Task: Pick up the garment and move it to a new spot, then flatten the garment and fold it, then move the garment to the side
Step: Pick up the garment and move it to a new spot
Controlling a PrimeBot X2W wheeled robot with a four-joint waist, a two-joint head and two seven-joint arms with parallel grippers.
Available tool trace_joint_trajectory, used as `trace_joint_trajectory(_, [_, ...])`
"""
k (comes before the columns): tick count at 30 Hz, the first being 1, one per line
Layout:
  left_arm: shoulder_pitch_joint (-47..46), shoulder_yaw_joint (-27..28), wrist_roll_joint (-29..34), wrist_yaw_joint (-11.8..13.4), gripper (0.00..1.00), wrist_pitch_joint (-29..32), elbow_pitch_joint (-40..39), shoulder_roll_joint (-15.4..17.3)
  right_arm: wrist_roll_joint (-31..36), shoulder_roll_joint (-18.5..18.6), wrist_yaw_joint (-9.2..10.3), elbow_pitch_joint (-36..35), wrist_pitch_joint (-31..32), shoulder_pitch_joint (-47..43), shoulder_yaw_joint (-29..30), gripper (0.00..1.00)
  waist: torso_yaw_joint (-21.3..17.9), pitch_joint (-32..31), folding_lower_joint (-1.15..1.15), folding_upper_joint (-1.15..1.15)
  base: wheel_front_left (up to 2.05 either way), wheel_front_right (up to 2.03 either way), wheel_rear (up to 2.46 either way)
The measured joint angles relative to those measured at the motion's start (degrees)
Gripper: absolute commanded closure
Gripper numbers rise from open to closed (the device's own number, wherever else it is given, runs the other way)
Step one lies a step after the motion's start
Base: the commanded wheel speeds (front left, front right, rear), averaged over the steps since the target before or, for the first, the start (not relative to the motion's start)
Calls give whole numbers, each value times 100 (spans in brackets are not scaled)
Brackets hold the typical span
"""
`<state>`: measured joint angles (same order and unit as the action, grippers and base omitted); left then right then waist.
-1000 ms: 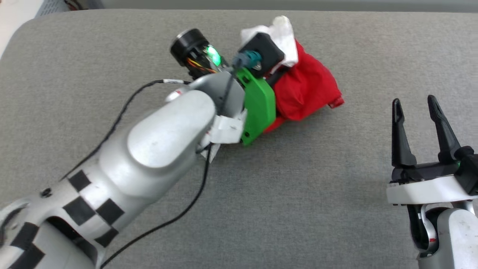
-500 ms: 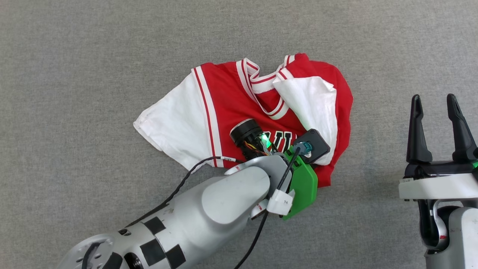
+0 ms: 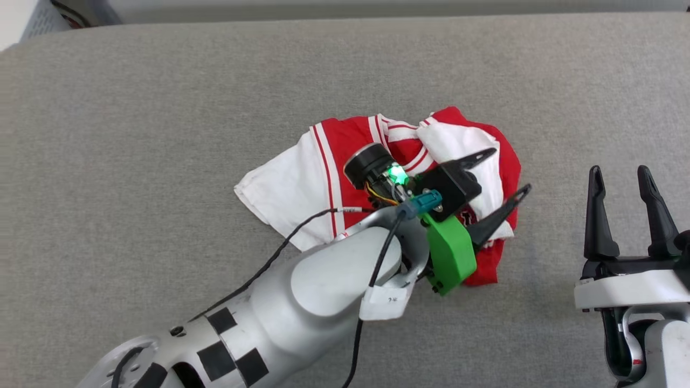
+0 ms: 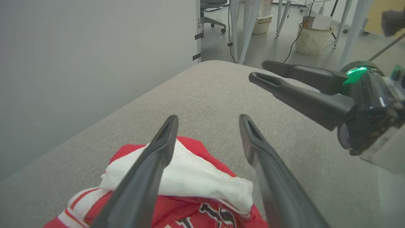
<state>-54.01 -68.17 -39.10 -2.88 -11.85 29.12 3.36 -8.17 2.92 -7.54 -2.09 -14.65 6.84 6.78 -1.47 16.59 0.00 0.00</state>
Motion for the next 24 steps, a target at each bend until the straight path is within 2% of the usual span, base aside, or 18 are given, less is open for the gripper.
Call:
trace_joint_trajectory(3, [65,314,1,338,0,-158,-346,219,2,-3,0,11,0,-62,-9,0,141,-207,0,0,0,0,0])
trace_joint_trajectory(7, [369,884,77,918,0,-260,-748,757,1,-4,0,30,0,-176,-24,0,323,-457,0,0,0,0,0])
trace_joint_trajectory(11, [927,1679,215,1360,0,-281,-1262,1295,0,-7,0,35,0,-264,-27,0,483,-658,0,0,0,0,0])
trace_joint_trajectory(15, [1716,2587,547,1713,0,-282,-1751,1647,-10,-7,0,32,0,-365,-23,0,602,-810,0,0,0,0,0])
trace_joint_trajectory(19, [2553,3517,923,1942,0,-282,-2127,1840,-11,-8,0,25,0,-428,-49,0,674,-909,0,0,0,0,0])
trace_joint_trajectory(24, [3529,4459,1305,1967,0,-282,-2443,1829,-18,-8,0,29,0,-454,-104,0,686,-973,0,0,0,0,0])
